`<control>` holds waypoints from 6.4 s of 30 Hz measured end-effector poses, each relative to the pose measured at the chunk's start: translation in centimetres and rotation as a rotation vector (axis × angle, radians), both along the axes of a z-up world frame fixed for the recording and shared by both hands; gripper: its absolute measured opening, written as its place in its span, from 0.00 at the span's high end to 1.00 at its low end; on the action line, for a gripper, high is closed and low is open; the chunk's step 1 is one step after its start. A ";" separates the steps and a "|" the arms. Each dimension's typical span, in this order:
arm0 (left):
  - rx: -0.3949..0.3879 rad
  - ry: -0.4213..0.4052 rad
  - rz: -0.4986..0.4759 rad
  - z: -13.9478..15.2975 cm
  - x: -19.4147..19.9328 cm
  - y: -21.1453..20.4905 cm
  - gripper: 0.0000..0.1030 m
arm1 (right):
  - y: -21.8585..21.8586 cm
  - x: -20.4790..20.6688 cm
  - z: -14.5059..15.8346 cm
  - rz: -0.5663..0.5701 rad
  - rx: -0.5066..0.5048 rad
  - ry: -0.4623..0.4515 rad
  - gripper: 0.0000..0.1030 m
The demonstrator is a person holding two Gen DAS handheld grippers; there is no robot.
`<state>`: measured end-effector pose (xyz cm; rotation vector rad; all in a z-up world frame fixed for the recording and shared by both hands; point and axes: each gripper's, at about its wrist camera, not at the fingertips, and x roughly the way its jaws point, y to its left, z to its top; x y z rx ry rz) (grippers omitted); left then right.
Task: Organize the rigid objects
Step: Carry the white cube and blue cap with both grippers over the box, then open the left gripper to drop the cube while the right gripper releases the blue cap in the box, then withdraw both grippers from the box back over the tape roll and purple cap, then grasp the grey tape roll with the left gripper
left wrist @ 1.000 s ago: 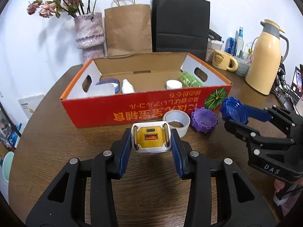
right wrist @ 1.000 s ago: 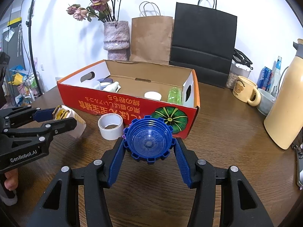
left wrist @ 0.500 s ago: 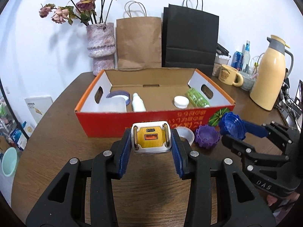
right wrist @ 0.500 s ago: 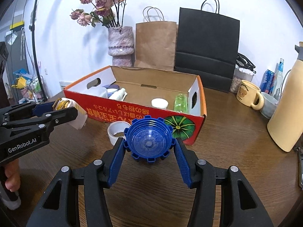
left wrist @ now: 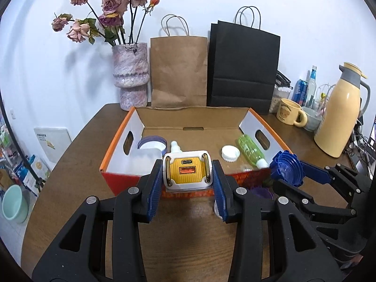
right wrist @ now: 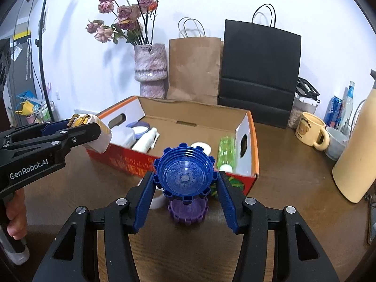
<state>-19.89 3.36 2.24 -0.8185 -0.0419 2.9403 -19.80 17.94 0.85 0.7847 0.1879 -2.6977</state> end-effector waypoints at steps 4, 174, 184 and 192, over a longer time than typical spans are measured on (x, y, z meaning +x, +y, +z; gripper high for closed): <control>0.007 0.007 0.015 0.4 -0.9 -0.1 0.65 | -0.4 -1.0 0.7 -0.002 -0.005 0.011 0.44; -0.078 -0.257 0.045 -8.1 -2.7 5.5 0.00 | 9.1 1.1 -2.6 -0.147 -0.020 -0.039 0.08; -0.081 -0.266 0.046 -8.2 -3.6 6.1 0.00 | 9.0 0.5 -3.2 -0.160 -0.009 -0.070 0.08; -0.077 -0.268 0.002 -8.2 -3.7 6.8 0.26 | 8.8 0.1 -3.7 -0.166 -0.002 -0.091 0.08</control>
